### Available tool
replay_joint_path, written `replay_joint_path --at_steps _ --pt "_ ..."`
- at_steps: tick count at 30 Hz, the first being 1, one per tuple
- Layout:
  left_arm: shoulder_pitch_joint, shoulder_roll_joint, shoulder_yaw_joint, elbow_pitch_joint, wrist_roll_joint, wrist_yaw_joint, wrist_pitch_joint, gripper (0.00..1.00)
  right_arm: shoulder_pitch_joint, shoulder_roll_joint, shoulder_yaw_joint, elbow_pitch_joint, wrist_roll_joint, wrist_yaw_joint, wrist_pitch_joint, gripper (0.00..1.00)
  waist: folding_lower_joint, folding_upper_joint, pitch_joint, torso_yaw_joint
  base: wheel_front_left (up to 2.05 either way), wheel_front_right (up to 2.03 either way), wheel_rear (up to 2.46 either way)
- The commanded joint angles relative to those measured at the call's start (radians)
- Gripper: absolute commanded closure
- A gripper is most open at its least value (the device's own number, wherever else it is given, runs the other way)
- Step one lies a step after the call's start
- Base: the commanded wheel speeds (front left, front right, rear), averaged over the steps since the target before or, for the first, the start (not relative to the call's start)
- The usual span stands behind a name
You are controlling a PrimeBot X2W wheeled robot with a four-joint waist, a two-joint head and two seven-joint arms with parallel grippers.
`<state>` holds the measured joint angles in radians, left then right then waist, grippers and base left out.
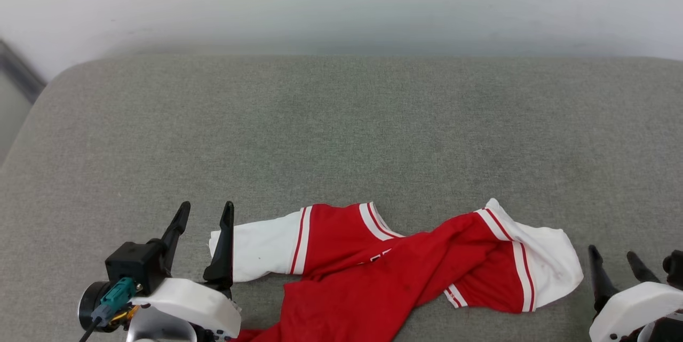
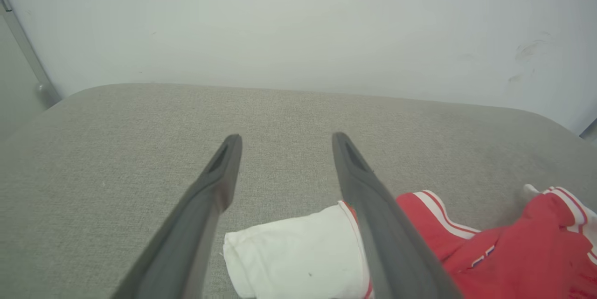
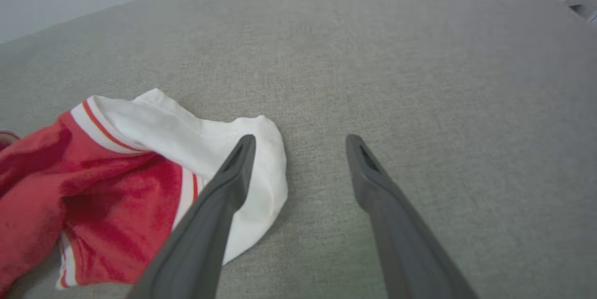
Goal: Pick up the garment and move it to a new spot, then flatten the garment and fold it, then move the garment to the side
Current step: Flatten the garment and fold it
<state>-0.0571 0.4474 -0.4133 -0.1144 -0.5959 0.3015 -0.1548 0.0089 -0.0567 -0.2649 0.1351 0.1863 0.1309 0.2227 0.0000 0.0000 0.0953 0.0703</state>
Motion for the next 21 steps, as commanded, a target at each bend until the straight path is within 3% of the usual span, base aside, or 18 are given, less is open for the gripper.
replay_joint_path --at_steps 1,9,19,21 --pt "0.017 0.006 0.005 0.002 -0.005 0.006 0.001 0.00 0.008 0.006 0.002 -0.014 -0.027 0.000 -0.036 0.00 0.0000 0.0000 -0.012 0.000 0.00 0.00 0.00" --pt "0.060 0.032 0.029 0.010 -0.032 0.020 0.022 0.00 0.020 0.006 0.075 -0.115 -0.082 0.000 -0.227 0.00 0.0000 0.0000 -0.059 -0.016 0.00 0.00 0.00" --pt "0.060 0.097 0.041 0.022 -0.076 -0.002 0.119 0.00 0.088 0.007 0.199 -0.286 -0.053 0.000 -0.204 0.00 0.0000 0.0000 -0.080 -0.044 0.00 0.00 0.00" --pt "0.027 0.139 0.033 0.045 -0.104 -0.036 0.205 0.00 0.108 0.007 0.220 -0.326 -0.037 0.000 -0.193 0.00 0.0000 0.0000 -0.077 -0.058 0.00 0.00 0.00"
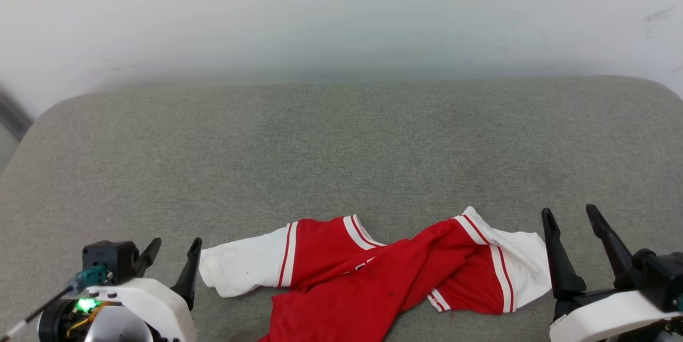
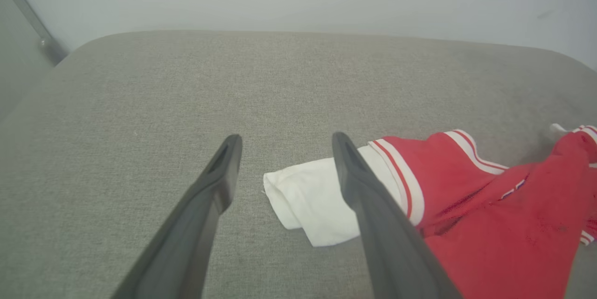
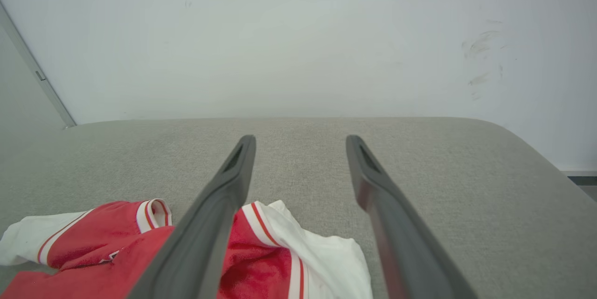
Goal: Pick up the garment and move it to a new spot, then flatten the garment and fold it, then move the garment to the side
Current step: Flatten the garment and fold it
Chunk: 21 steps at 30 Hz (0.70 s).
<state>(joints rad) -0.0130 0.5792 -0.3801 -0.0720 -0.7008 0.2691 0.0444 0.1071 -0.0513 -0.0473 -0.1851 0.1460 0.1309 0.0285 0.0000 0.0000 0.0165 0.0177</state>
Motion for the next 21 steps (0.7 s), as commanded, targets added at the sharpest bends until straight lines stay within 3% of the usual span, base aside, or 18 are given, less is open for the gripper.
replay_joint_path --at_steps 1,9,16,21 --pt "-0.028 0.023 -0.006 0.017 -0.013 -0.016 0.047 0.00 0.015 0.001 0.008 -0.017 0.008 0.000 0.004 0.00 0.0000 0.0000 0.003 -0.011 0.00 0.00 0.00" --pt "-0.151 0.096 -0.023 0.136 -0.149 -0.101 0.353 0.00 0.009 0.002 0.033 -0.052 0.036 0.000 0.006 0.00 0.0000 0.0000 0.065 -0.079 0.00 0.00 0.00" --pt "-0.225 0.110 -0.033 0.219 -0.243 -0.162 0.507 0.00 -0.020 0.002 0.033 -0.028 0.058 0.000 -0.015 0.00 0.0000 0.0000 0.125 -0.125 0.00 0.00 0.00" --pt "-0.243 0.118 -0.092 0.314 -0.279 -0.149 0.683 0.00 -0.045 0.002 0.035 0.007 0.084 0.000 -0.041 0.00 0.0000 0.0000 0.172 -0.159 0.00 0.00 0.00"
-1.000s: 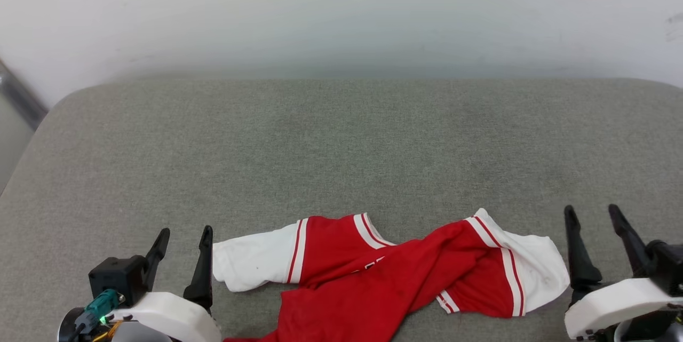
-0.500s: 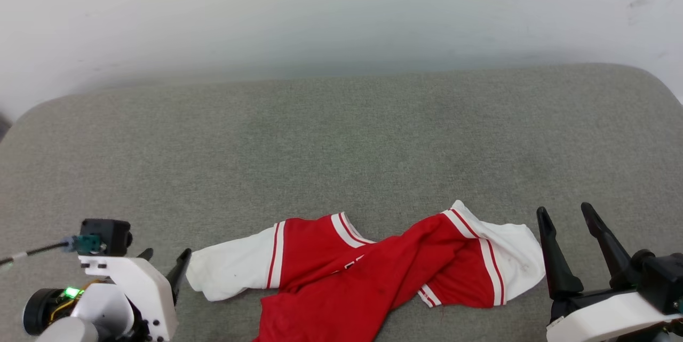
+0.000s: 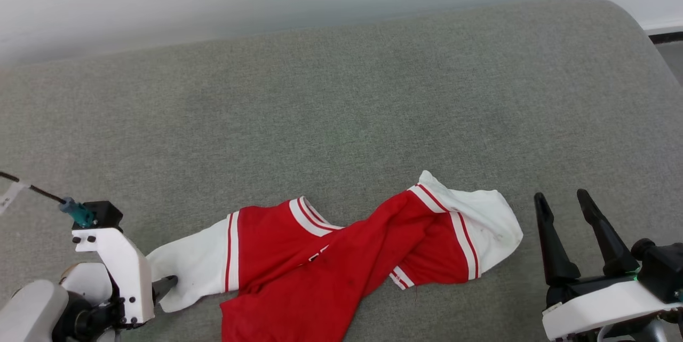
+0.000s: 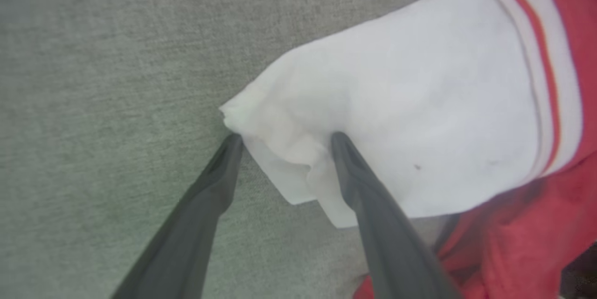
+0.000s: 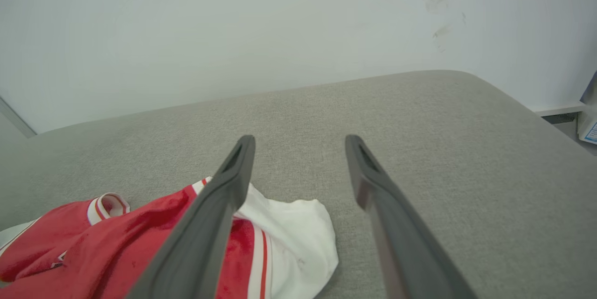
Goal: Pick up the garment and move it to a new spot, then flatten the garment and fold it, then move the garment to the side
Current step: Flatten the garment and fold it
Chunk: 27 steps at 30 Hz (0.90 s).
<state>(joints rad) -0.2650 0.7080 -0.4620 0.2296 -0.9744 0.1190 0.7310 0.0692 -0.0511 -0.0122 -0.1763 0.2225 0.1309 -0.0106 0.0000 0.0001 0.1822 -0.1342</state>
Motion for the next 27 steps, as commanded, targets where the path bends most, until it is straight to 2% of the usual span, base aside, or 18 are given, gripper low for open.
replay_joint_path --at_steps 1,2,3,5,8,12,17,22,27 --pt "0.014 -0.020 -0.026 0.018 -0.010 0.003 0.023 0.00 -0.011 0.001 -0.003 0.004 0.009 0.000 -0.006 0.00 0.0000 -0.0001 0.012 -0.008 0.00 0.00 0.00" --pt "0.019 -0.031 -0.038 0.023 -0.016 0.002 0.042 0.18 -0.016 0.001 -0.007 0.010 0.014 0.000 -0.010 0.00 0.0000 -0.0001 0.015 -0.009 0.00 0.00 0.00" --pt "0.020 -0.044 -0.047 0.031 -0.022 -0.005 0.053 0.53 -0.019 0.002 -0.009 0.016 0.013 0.000 -0.013 0.00 0.0000 -0.0001 0.018 -0.009 0.00 0.00 0.00" --pt "0.016 -0.070 -0.058 0.040 -0.025 -0.015 0.047 1.00 -0.025 0.002 -0.012 0.027 0.018 0.000 -0.017 0.00 0.0000 -0.0001 0.022 -0.009 0.00 0.00 0.00" --pt "0.008 -0.096 -0.063 0.050 -0.011 -0.029 0.003 1.00 -0.029 0.002 -0.015 0.041 0.021 0.000 -0.022 0.00 0.0000 -0.0001 0.020 -0.004 0.00 0.00 0.00" --pt "-0.014 -0.100 -0.039 0.058 0.039 -0.039 -0.121 1.00 -0.033 0.002 -0.031 0.055 0.032 0.000 -0.019 0.00 0.0000 -0.0001 0.009 0.012 0.00 0.00 0.00" --pt "-0.033 -0.099 0.003 0.034 0.097 -0.020 -0.281 1.00 -0.043 0.001 -0.080 0.097 0.048 0.000 0.019 0.00 0.0000 -0.0001 -0.011 0.040 0.00 0.00 0.00" --pt "-0.023 -0.104 0.030 -0.038 0.140 0.014 -0.394 1.00 -0.067 0.000 -0.142 0.169 0.058 0.000 0.135 0.00 0.0000 -0.0001 -0.027 0.074 0.00 0.00 0.00" --pt "-0.010 -0.106 0.031 -0.124 0.170 0.041 -0.438 1.00 -0.110 -0.058 -0.144 0.232 0.110 0.000 0.313 0.00 0.0000 -0.0001 -0.030 0.110 0.00 0.00 0.00"
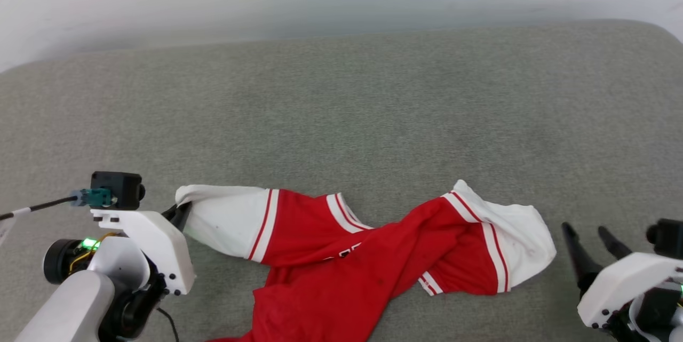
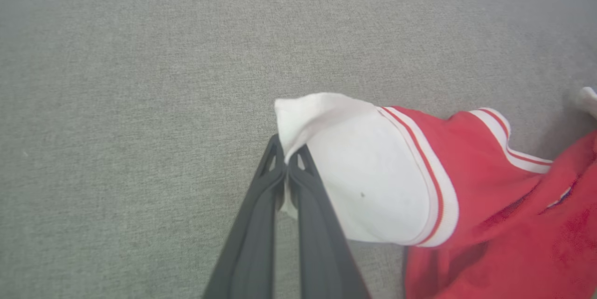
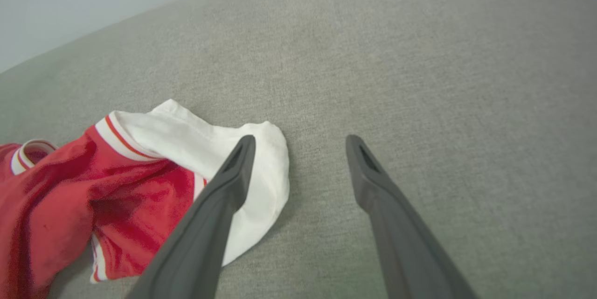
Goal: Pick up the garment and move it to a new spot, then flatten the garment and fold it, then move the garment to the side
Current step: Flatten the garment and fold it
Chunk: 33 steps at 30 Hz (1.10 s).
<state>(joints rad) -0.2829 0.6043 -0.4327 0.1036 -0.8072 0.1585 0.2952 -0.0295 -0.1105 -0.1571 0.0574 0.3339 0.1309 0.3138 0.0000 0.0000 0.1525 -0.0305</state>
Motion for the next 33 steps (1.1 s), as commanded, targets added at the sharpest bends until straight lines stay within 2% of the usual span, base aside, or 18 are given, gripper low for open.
replay_joint_path --at_steps 1,4,9,17,18,19,20,21,27,33 --pt "0.007 -0.003 0.001 -0.015 0.008 0.006 -0.008 1.00 -0.020 -0.013 0.010 0.009 0.010 0.000 0.033 0.00 0.0000 0.0000 0.001 0.012 0.00 0.00 0.00" --pt "0.003 -0.004 -0.004 -0.063 0.023 0.021 -0.012 1.00 -0.058 -0.060 0.038 0.037 0.026 0.000 0.172 0.00 0.0000 0.0000 0.013 0.030 0.00 0.00 0.00" --pt "-0.014 -0.007 -0.011 -0.129 0.040 0.035 -0.012 1.00 -0.139 -0.102 0.088 0.075 0.032 0.000 0.357 0.00 0.0000 0.0000 0.049 0.057 0.00 0.00 0.00" --pt "-0.020 -0.016 -0.014 -0.151 0.031 0.028 -0.022 1.00 -0.187 -0.115 0.179 0.197 0.046 0.000 0.520 0.00 0.0000 0.0000 0.094 0.085 0.00 0.00 0.00" --pt "-0.021 -0.017 -0.014 -0.148 0.031 0.028 -0.023 1.00 -0.178 -0.111 0.193 0.213 0.050 0.000 0.541 0.18 0.0000 0.0000 0.096 0.088 0.00 0.00 0.00" --pt "-0.021 -0.019 -0.015 -0.146 0.029 0.026 -0.026 1.00 -0.176 -0.107 0.201 0.224 0.060 0.000 0.552 0.63 0.0000 0.0000 0.097 0.089 0.00 0.00 0.00" --pt "-0.022 -0.020 -0.014 -0.145 0.028 0.025 -0.028 1.00 -0.177 -0.105 0.207 0.228 0.065 0.001 0.559 0.98 0.0000 0.0000 0.097 0.091 0.00 0.00 0.00" --pt "-0.023 -0.020 -0.013 -0.142 0.026 0.023 -0.029 1.00 -0.181 -0.107 0.210 0.231 0.069 0.001 0.564 1.00 0.0000 0.0000 0.097 0.091 0.00 0.00 0.00" --pt "-0.041 -0.011 0.007 -0.128 0.044 0.027 -0.069 1.00 -0.245 -0.155 0.183 0.186 0.062 0.000 0.532 1.00 0.0000 0.0000 0.072 0.082 0.00 0.00 0.00" --pt "-0.103 -0.007 0.038 -0.100 0.074 0.037 -0.125 1.00 -0.320 -0.186 0.141 0.126 0.004 0.000 0.435 1.00 0.0000 0.0000 0.018 0.066 0.00 0.00 0.00"
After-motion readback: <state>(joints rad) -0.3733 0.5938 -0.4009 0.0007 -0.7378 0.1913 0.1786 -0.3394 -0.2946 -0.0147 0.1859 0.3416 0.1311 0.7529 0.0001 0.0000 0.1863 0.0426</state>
